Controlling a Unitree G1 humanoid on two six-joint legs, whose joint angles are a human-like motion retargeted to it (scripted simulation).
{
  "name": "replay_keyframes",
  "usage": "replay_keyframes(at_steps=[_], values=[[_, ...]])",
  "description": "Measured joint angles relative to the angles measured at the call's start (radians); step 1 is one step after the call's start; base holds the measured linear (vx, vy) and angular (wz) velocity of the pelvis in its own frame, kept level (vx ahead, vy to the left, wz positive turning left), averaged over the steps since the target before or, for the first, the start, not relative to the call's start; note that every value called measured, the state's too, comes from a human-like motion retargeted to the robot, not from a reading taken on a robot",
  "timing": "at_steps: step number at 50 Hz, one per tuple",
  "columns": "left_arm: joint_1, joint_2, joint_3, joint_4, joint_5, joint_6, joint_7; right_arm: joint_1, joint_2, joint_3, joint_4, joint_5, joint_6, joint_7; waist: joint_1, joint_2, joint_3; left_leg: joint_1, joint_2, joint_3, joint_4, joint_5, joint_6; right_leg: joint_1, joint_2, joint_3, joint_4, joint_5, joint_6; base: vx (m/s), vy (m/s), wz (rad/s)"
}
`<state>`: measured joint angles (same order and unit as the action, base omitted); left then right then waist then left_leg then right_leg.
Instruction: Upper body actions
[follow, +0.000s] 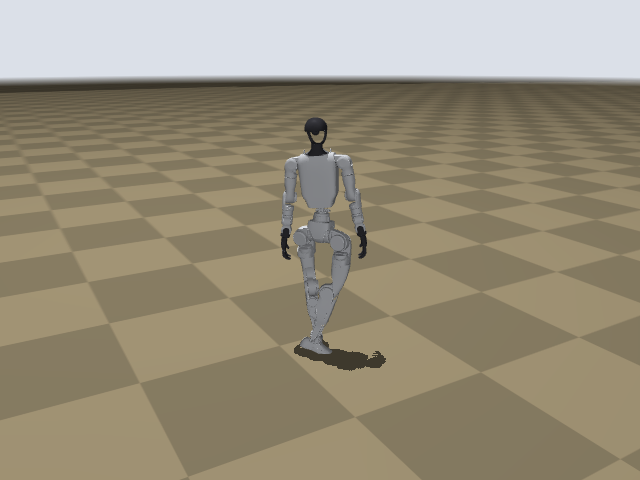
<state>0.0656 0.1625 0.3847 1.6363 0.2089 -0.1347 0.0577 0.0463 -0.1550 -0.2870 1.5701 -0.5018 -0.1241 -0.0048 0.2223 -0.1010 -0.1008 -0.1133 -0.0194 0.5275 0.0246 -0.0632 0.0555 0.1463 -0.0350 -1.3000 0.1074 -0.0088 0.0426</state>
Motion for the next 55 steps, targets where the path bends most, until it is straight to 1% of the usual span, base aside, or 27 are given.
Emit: replay_keyframes(at_steps=[3, 4, 5, 7, 8, 10, 15, 17, 20, 23, 26, 27, 28, 30, 33, 38, 45, 55], values=[[-0.010, 0.011, -0.012, 0.030, 0.014, 0.019, -0.018, -0.003, 0.002, 0.007, -0.001, 0.027, -0.006, 0.005, -0.079, 0.075, -0.006, -0.013, 0.057, -0.076, 0.011, 0.009, 0.009, -0.014, -0.006, 0.110, 0.143, 0.044, -0.065, 0.29, -0.16, 2.05], [-0.017, 0.013, -0.014, 0.029, 0.020, 0.022, -0.025, -0.005, 0.003, 0.010, 0.001, 0.037, -0.007, 0.007, -0.100, 0.091, -0.001, -0.015, 0.069, -0.099, 0.013, 0.015, 0.012, -0.029, -0.019, 0.168, 0.207, 0.042, -0.069, 0.26, -0.21, 2.02], [-0.024, 0.014, -0.016, 0.024, 0.026, 0.024, -0.033, -0.007, 0.004, 0.013, 0.004, 0.047, -0.007, 0.010, -0.117, 0.105, 0.008, -0.017, 0.078, -0.122, 0.014, 0.021, 0.015, -0.048, -0.035, 0.230, 0.275, 0.035, -0.064, 0.23, -0.22, 1.90], [-0.036, 0.013, -0.026, -0.004, 0.024, 0.021, -0.047, -0.006, 0.008, 0.013, 0.010, 0.051, 0.000, 0.021, -0.137, 0.108, 0.028, -0.014, 0.072, -0.166, 0.010, 0.034, 0.021, -0.109, -0.062, 0.377, 0.383, 0.002, -0.024, 0.20, -0.23, 1.79], [-0.041, 0.012, -0.032, -0.020, 0.021, 0.018, -0.052, -0.003, 0.011, 0.013, 0.013, 0.048, 0.004, 0.028, -0.144, 0.104, 0.036, -0.013, 0.062, -0.191, 0.007, 0.041, 0.025, -0.152, -0.066, 0.470, 0.429, -0.015, 0.002, 0.19, -0.22, 1.67], [-0.051, 0.007, -0.041, -0.048, 0.008, 0.010, -0.056, 0.006, 0.018, 0.018, 0.017, 0.033, 0.011, 0.036, -0.151, 0.096, 0.043, -0.014, 0.048, -0.230, -0.001, 0.056, 0.030, -0.213, -0.059, 0.602, 0.471, -0.038, 0.031, 0.17, -0.20, 1.44], [-0.084, -0.008, -0.046, -0.068, -0.029, 0.001, -0.070, 0.020, 0.028, 0.044, 0.014, -0.024, 0.023, 0.013, -0.132, 0.084, 0.048, -0.010, 0.020, -0.286, -0.029, 0.086, 0.032, -0.257, -0.080, 0.663, 0.380, -0.070, -0.009, 0.10, -0.16, 0.94], [-0.100, -0.013, -0.044, -0.062, -0.039, 0.001, -0.079, 0.014, 0.031, 0.048, 0.010, -0.038, 0.027, 0.003, -0.133, 0.074, 0.053, -0.010, -0.002, -0.313, -0.040, 0.097, 0.033, -0.297, -0.083, 0.726, 0.337, -0.084, -0.001, 0.01, -0.14, 0.84], [-0.114, -0.020, -0.048, -0.054, -0.051, 0.001, -0.099, 0.005, 0.035, 0.049, 0.001, -0.036, 0.026, 0.004, -0.142, 0.056, 0.061, -0.018, -0.036, -0.353, -0.039, 0.099, 0.033, -0.366, -0.071, 0.864, 0.263, -0.105, 0.033, -0.04, -0.15, 0.82], [-0.117, -0.022, -0.064, -0.053, -0.046, 0.001, -0.109, -0.002, 0.040, 0.046, -0.004, -0.010, 0.021, 0.008, -0.145, 0.038, 0.084, -0.008, -0.065, -0.390, -0.030, 0.095, 0.030, -0.401, -0.060, 0.979, 0.162, -0.116, 0.045, -0.06, -0.14, 0.78], [-0.113, -0.018, -0.077, -0.048, -0.032, 0.004, -0.103, -0.006, 0.045, 0.041, -0.001, 0.012, 0.018, 0.014, -0.135, 0.013, 0.108, 0.017, -0.103, -0.417, -0.027, 0.091, 0.030, -0.389, -0.069, 1.028, 0.056, -0.010, 0.065, -0.03, -0.05, 0.65], [-0.112, -0.016, -0.078, -0.043, -0.027, 0.007, -0.100, -0.007, 0.046, 0.039, 0.001, 0.015, 0.019, 0.018, -0.127, 0.007, 0.109, 0.022, -0.111, -0.423, -0.028, 0.091, 0.029, -0.377, -0.075, 1.025, 0.040, 0.009, 0.071, 0.00, 0.00, 0.41], [-0.106, -0.015, -0.077, -0.038, -0.022, 0.009, -0.098, -0.004, 0.048, 0.038, 0.003, 0.013, 0.019, 0.021, -0.117, 0.006, 0.104, 0.024, -0.112, -0.428, -0.027, 0.091, 0.027, -0.357, -0.089, 0.972, 0.039, -0.012, 0.078, 0.03, 0.02, 0.51], [-0.096, -0.018, -0.079, -0.024, -0.015, 0.015, -0.092, 0.005, 0.049, 0.028, 0.006, 0.006, 0.022, 0.028, -0.115, 0.008, 0.098, 0.033, -0.122, -0.462, -0.023, 0.092, 0.026, -0.318, -0.086, 0.907, 0.003, -0.010, 0.067, 0.05, 0.05, 0.69], [-0.084, -0.031, -0.075, 0.000, -0.024, 0.017, -0.078, 0.006, 0.045, 0.020, 0.003, -0.006, 0.023, 0.026, -0.085, 0.017, 0.089, 0.037, -0.119, -0.474, -0.015, 0.087, 0.027, -0.291, -0.085, 0.896, -0.016, -0.010, 0.073, 0.00, 0.04, 0.31], [-0.047, -0.038, -0.068, 0.005, -0.008, 0.017, -0.085, -0.003, 0.040, 0.028, 0.003, -0.016, 0.031, 0.031, -0.108, 0.033, 0.064, 0.044, -0.119, -0.511, -0.011, 0.082, 0.025, -0.257, -0.066, 0.855, -0.044, -0.017, 0.056, -0.01, 0.03, 0.37], [-0.034, -0.046, -0.071, 0.026, -0.002, 0.029, -0.083, -0.005, 0.044, 0.018, 0.002, -0.006, 0.041, 0.051, -0.107, 0.039, 0.035, 0.059, -0.119, -0.544, -0.021, 0.078, 0.018, -0.232, -0.049, 0.823, -0.052, -0.037, 0.037, -0.01, 0.00, 0.19], [-0.049, -0.071, -0.082, -0.019, -0.009, 0.024, -0.100, -0.002, 0.041, 0.019, 0.030, -0.008, 0.054, 0.044, -0.112, 0.049, 0.011, 0.082, -0.118, -0.559, -0.033, 0.071, 0.015, -0.200, -0.024, 0.807, -0.068, -0.047, 0.016, 0.00, 0.00, 0.00]])
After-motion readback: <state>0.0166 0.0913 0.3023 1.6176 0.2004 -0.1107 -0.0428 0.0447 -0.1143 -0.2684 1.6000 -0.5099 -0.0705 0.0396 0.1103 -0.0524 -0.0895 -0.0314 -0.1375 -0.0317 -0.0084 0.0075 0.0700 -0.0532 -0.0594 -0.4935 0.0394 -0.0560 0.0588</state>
